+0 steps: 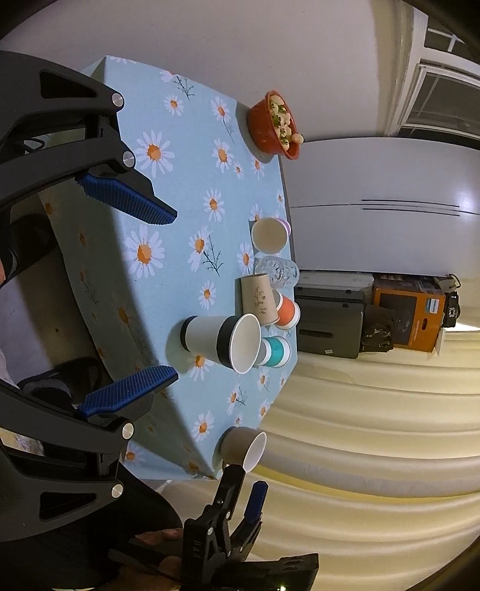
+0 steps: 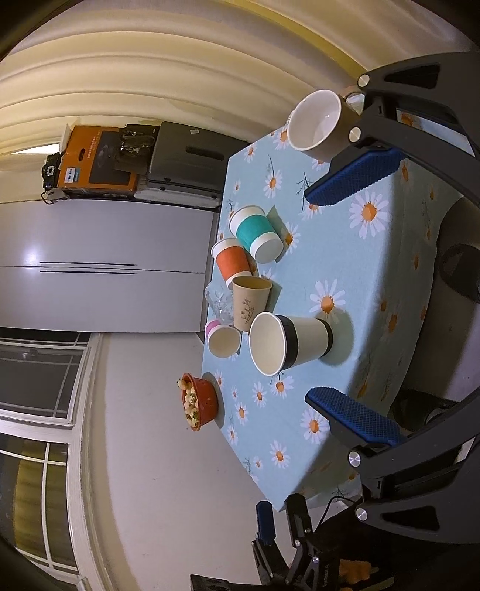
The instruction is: Flip cup upright
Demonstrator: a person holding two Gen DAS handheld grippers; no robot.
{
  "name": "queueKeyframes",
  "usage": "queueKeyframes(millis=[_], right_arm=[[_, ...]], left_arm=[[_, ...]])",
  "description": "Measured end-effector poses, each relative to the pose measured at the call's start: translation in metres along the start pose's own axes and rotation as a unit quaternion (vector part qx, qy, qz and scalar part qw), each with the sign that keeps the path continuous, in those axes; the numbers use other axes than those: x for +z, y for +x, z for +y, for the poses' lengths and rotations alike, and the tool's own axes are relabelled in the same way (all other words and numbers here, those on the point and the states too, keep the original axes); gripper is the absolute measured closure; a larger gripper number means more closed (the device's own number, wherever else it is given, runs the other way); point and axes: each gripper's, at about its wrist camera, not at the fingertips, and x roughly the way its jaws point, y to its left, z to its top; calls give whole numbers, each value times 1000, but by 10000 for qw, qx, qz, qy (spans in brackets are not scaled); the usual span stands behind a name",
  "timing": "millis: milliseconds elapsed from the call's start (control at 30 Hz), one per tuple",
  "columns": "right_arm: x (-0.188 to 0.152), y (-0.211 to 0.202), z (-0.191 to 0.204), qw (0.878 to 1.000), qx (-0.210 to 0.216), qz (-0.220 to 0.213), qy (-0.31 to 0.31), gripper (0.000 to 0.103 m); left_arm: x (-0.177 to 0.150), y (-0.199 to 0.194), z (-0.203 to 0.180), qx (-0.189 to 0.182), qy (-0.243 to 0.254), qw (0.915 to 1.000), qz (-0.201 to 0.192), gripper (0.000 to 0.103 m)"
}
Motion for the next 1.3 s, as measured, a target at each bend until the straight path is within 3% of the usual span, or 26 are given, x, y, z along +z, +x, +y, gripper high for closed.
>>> queueKeyframes(millis=[1300], right_arm=[[-3, 3, 2, 9999, -66, 69, -57, 5]], left_arm=[[-1, 2, -1, -7, -40, 10000, 59, 26]])
